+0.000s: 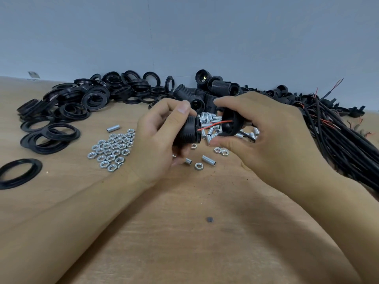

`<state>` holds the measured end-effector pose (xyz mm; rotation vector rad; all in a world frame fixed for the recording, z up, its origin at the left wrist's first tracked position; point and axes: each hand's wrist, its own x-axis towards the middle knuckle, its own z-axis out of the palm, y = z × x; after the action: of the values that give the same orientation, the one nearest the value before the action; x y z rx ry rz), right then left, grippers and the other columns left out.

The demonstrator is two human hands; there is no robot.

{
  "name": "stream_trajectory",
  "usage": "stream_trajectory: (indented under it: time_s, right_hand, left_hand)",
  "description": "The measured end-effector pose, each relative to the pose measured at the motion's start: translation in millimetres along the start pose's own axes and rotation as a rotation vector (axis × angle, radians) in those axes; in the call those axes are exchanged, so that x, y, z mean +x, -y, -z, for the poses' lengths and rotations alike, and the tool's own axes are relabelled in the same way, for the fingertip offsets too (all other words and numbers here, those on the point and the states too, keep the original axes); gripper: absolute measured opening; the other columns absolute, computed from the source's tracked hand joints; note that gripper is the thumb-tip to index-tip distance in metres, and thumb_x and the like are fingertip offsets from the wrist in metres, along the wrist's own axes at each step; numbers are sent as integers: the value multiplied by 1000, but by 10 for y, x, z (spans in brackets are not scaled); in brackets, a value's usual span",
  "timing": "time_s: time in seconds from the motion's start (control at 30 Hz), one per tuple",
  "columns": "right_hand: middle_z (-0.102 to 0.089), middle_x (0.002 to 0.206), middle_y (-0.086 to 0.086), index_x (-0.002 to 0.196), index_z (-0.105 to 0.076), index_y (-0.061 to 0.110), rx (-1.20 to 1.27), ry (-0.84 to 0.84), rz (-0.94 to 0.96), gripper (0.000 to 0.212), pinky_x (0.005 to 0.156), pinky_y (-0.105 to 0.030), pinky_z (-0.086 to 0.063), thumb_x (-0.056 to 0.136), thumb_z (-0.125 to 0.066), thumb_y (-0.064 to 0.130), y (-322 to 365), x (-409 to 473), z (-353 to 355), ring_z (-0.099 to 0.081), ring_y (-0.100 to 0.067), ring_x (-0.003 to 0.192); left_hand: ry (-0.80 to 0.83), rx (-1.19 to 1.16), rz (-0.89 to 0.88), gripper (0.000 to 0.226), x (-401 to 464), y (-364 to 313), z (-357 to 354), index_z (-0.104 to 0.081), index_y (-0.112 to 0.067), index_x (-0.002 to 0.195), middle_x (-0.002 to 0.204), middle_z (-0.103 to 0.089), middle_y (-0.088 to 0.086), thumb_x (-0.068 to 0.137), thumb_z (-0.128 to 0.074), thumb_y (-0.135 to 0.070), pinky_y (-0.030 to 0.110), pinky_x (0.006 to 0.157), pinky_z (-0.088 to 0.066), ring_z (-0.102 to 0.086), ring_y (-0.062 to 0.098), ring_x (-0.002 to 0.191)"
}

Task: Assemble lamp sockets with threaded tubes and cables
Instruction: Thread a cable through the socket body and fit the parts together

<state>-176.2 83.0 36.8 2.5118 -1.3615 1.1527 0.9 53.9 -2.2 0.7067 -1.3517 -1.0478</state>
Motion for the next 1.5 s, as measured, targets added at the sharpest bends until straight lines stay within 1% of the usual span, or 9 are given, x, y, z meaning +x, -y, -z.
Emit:
stream_trajectory:
  time_s: [0.1, 0.3, 0.5, 0.67, 0.77, 0.9, 1.0, 1.23, 1.5]
  right_hand:
    - [-69, 95, -1, 119, -67, 13, -3, 108, -6, 50, 80, -39, -50, 74, -83, 29, 33, -19, 9, -61, -20, 84]
    - [-50, 78, 9, 109, -68, 9, 17, 170, -3, 45, 63, -27, -36, 75, -81, 36, 68, -41, -98, -38, 4, 63]
    - [-53, 110, 6, 137, -53, 14, 119, 240, -30, 57, 72, -12, -39, 87, -71, 33, 60, -63, -128, -49, -2, 74]
    - [-63, 97, 13, 123, -64, 21, 270, 228, -171, 43, 88, -33, -49, 82, -75, 30, -3, -17, -56, -60, -9, 90]
    - [-64, 72, 19, 111, -71, 25, 491, 252, -267, 33, 74, -39, -56, 78, -78, 25, -22, 3, -30, -63, -14, 70]
    - [-72, 77, 8, 104, -72, 19, 668, 327, -322, 25, 61, -34, -58, 80, -77, 14, -33, -11, -38, -63, -17, 61]
    - [-72, 85, 4, 110, -72, 15, 676, 368, -348, 29, 63, -22, -54, 81, -75, 11, -39, -3, -38, -66, -12, 63]
    - [-71, 87, -1, 116, -66, 19, 703, 342, -411, 44, 64, -24, -57, 75, -80, 13, -19, -7, -76, -69, -14, 62]
    - [-72, 75, -2, 108, -66, 17, 732, 251, -450, 41, 59, -24, -59, 72, -82, 6, 87, -32, -161, -68, -15, 58]
  left_hand:
    - [-46, 38, 25, 30, 16, 8, -12, -58, -13, 79, 56, -41, 17, 94, -51, -38, 16, 37, -27, -36, 19, 31]
    - [-19, 203, -71, 22, -34, 26, -64, -54, -17, 86, 64, -54, 2, 98, -46, -34, 16, 37, -33, -44, 8, 40]
    - [-64, 250, -92, 15, -72, 25, -81, -49, -18, 100, 68, -57, 7, 104, -41, -30, 14, 38, -37, -49, 5, 45]
    - [20, 46, 68, 16, -56, -10, -37, -49, -14, 94, 61, -51, 2, 99, -48, -30, 17, 33, -29, -42, 12, 38]
    - [92, -72, 113, 16, -34, -4, -17, -52, -12, 89, 65, -50, 12, 89, -47, -28, 20, 33, -33, -43, 20, 40]
    - [37, 110, 82, 22, -53, 42, -32, -58, -16, 88, 77, -46, 25, 92, -41, -30, 17, 31, -29, -40, 17, 40]
    - [-32, 166, 91, 24, -64, 59, -45, -59, -22, 83, 74, -50, 12, 92, -39, -32, 16, 32, -31, -43, 7, 41]
    - [-119, 184, 230, 24, -75, 31, -95, -61, -30, 78, 70, -54, 1, 87, -39, -34, 20, 31, -28, -44, 9, 37]
    - [-195, 181, 221, 25, -113, 10, -93, -59, -24, 99, 68, -63, -10, 98, -36, -15, 19, 33, -28, -41, 7, 36]
